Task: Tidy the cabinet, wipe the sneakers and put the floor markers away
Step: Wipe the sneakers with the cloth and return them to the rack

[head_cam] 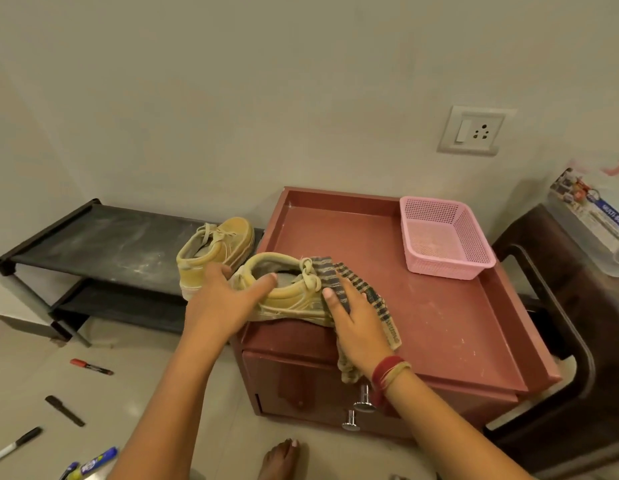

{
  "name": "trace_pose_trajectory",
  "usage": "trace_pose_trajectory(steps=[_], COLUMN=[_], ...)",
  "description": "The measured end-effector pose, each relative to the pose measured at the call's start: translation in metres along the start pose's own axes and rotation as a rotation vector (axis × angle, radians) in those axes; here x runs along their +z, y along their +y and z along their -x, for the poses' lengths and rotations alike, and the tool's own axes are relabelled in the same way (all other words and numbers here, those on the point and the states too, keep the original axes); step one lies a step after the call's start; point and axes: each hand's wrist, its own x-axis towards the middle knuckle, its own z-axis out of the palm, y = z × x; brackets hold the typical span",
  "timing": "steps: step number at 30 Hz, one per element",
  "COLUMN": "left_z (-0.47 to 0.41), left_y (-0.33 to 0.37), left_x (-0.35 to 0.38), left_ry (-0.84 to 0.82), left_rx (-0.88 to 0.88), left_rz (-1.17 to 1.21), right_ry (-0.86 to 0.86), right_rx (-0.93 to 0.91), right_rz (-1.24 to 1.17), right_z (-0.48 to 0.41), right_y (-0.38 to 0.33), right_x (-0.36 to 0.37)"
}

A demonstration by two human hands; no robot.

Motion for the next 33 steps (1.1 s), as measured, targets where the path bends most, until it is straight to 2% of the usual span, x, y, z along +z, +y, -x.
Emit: trace_pose_trajectory(steps=[2,4,8,12,16,20,25,30,33], left_z=[0.005,0.011,0.022,0.036,0.048,0.057,0.057,0.059,0.058], left_y=[0.010,0.023,0.057,0.078,0.077,0.064,0.060,0.061,0.062], left_x=[-0.006,-0.014,-0.030,-0.027,-0.016,-0.006,0.002,0.011,0.011], left_ry=[0.042,0.078,0.025,-0.102,-0.172,-0.119,-0.090,-0.086,-0.071], left_rx=[0.135,0.297,0.555,0.775,0.923,0.996,1.061,1.084,1.087], left_rz=[0.101,0.153,0.067,-0.088,-0.047,0.094,0.130,0.226,0.244], right_ry=[0.086,0.201,0.312,0.354,0.367,0.416,0.442,0.280,0.271], right_rx=[0.090,0.106,0.022,-0.070,-0.152,-0.312,-0.455,-0.757,-0.733], right_rz=[-0.269,-0.480,-0.636,-0.423,-0.283,-0.081,0.138,0.573,0.493], right_z=[-0.002,-0.001,0.011,0.022,0.026,0.036,0.042,0.047,0.044], right_y=[-0.009,-0.020,-0.038,-0.041,-0.045,-0.059,-0.083,-0.095,-0.084], right_x=[-0.015,-0.036,-0.077,-0.092,-0.092,-0.088,-0.093,-0.078,-0.082])
